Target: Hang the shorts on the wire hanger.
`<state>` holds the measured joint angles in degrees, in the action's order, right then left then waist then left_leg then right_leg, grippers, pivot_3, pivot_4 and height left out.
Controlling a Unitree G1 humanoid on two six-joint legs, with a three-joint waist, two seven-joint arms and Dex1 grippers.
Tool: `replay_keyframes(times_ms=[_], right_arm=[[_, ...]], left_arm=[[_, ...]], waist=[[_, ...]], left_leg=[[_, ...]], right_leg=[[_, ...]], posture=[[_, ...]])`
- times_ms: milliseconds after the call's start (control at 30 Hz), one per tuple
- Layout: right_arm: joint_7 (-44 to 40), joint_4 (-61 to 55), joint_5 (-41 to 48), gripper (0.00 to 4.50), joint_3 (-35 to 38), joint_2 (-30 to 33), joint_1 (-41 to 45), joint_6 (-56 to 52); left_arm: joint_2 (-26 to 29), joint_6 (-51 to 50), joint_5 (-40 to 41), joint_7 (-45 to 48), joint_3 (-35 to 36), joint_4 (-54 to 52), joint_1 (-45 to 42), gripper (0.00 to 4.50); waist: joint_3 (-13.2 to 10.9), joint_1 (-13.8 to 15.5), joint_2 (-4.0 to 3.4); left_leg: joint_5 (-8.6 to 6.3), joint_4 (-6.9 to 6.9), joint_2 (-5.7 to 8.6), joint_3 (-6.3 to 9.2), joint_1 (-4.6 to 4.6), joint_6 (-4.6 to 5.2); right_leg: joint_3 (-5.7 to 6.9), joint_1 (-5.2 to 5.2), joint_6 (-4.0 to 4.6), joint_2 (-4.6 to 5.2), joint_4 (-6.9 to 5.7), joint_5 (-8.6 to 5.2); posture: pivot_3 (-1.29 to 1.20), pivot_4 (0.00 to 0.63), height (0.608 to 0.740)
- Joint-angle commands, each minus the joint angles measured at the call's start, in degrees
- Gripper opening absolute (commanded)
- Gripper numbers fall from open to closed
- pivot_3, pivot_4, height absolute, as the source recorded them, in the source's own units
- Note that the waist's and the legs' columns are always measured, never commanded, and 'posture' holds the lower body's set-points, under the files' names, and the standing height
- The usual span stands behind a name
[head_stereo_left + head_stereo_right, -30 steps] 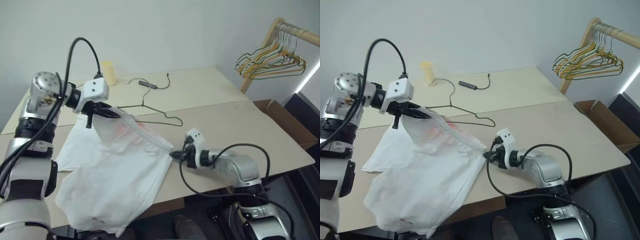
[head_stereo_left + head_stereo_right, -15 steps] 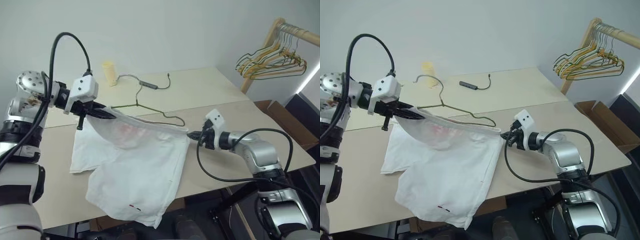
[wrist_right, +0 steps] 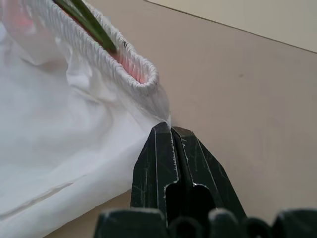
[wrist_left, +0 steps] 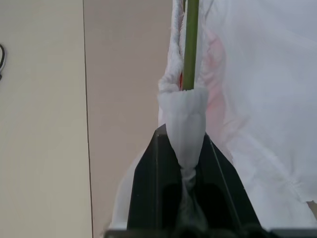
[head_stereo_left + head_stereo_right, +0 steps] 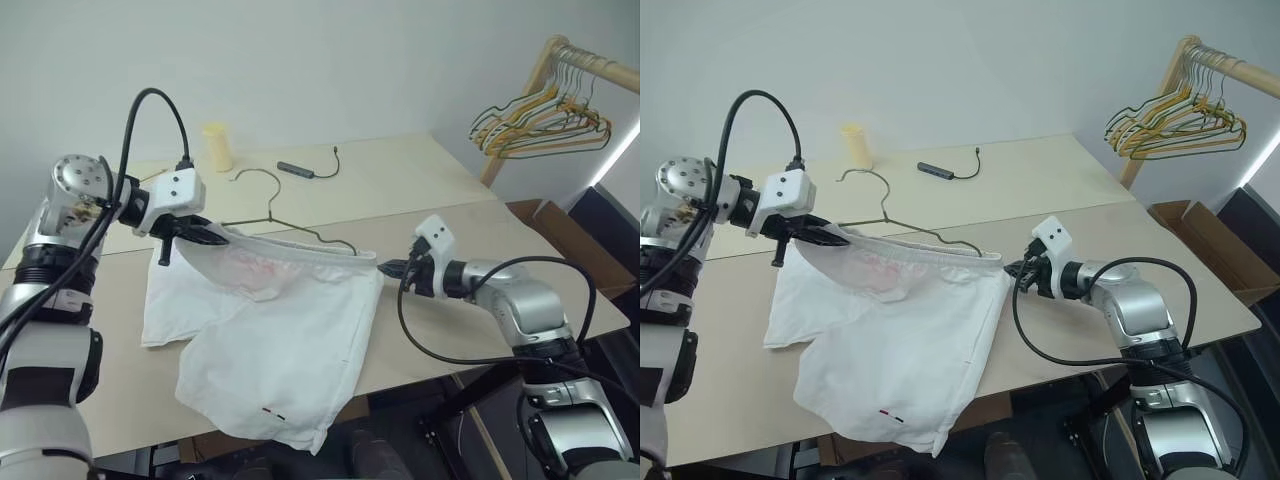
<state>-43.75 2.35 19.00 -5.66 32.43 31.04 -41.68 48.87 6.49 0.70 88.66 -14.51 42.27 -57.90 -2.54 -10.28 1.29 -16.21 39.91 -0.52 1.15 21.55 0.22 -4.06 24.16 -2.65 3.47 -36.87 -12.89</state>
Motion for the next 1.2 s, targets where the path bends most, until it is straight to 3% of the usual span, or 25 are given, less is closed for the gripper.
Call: replay_keyframes(times_ms=[33, 233, 400, 633, 967, 1200], right_arm=[[1.2, -2.3, -1.2, 0.04, 3.1, 2.9, 1.8, 0.0], [0.0, -7.0, -3.5, 0.04, 0.5, 5.7, 3.9, 3.4], [-3.6, -9.1, -8.5, 0.04, -5.4, 7.4, 11.6, 7.9], [-5.1, -8.0, -14.2, 0.04, -10.0, 5.9, 17.0, 13.4], [-6.3, -10.7, -14.7, 0.04, -9.6, 2.0, 17.1, 18.0], [-5.3, -6.7, -20.7, 0.04, -12.8, 0.8, 16.1, 22.9]], left_arm=[[1.0, 1.4, -2.5, -1.7, 0.8, 1.3, -2.1, 0.00], [-0.3, 1.4, -3.2, -2.6, 1.4, 1.0, -2.2, 0.00], [-2.2, 1.2, -3.4, -4.4, 1.6, 1.6, -3.7, 0.00], [-3.4, 1.6, -4.0, -6.5, 1.7, 3.0, -5.0, 0.00], [-3.2, 1.7, -3.7, -6.4, 2.5, 1.6, -2.9, 0.00], [-3.8, 0.6, -1.7, -5.5, 3.8, 0.0, -2.4, 0.00]], waist=[[0.0, 0.0, 0.00], [0.0, 0.0, 0.00], [0.0, -0.3, 0.00], [0.0, -0.3, 0.00], [0.0, -0.3, 0.00], [0.0, -0.2, 0.00]], left_leg=[[0.00, 0.00, 0.00, 0.00, 0.00, 0.00], [0.00, 0.00, 0.01, 0.00, 0.03, 0.00], [0.00, 0.01, 0.00, -0.04, 0.02, 0.00], [0.00, 0.01, 0.00, -0.03, 0.06, 0.00], [0.00, 0.02, 0.01, 0.01, 0.08, 0.00], [0.00, 0.03, 0.02, 0.03, 0.10, 0.00]], right_leg=[[0.00, 0.00, 0.00, 0.00, 0.00, 0.00], [0.01, 0.02, 0.00, 0.01, 0.01, 0.00], [-0.02, 0.05, -0.01, 0.01, 0.00, 0.00], [-0.01, 0.06, -0.01, 0.01, -0.03, 0.00], [0.02, 0.08, 0.00, 0.01, -0.20, 0.00], [0.05, 0.07, 0.00, 0.03, -0.22, 0.00]], posture=[[-0.14, 0.000, 0.740], [-0.14, 0.000, 0.740], [-0.15, 0.000, 0.740], [-0.15, 0.000, 0.740], [-0.14, 0.000, 0.740], [-0.14, 0.000, 0.740]])
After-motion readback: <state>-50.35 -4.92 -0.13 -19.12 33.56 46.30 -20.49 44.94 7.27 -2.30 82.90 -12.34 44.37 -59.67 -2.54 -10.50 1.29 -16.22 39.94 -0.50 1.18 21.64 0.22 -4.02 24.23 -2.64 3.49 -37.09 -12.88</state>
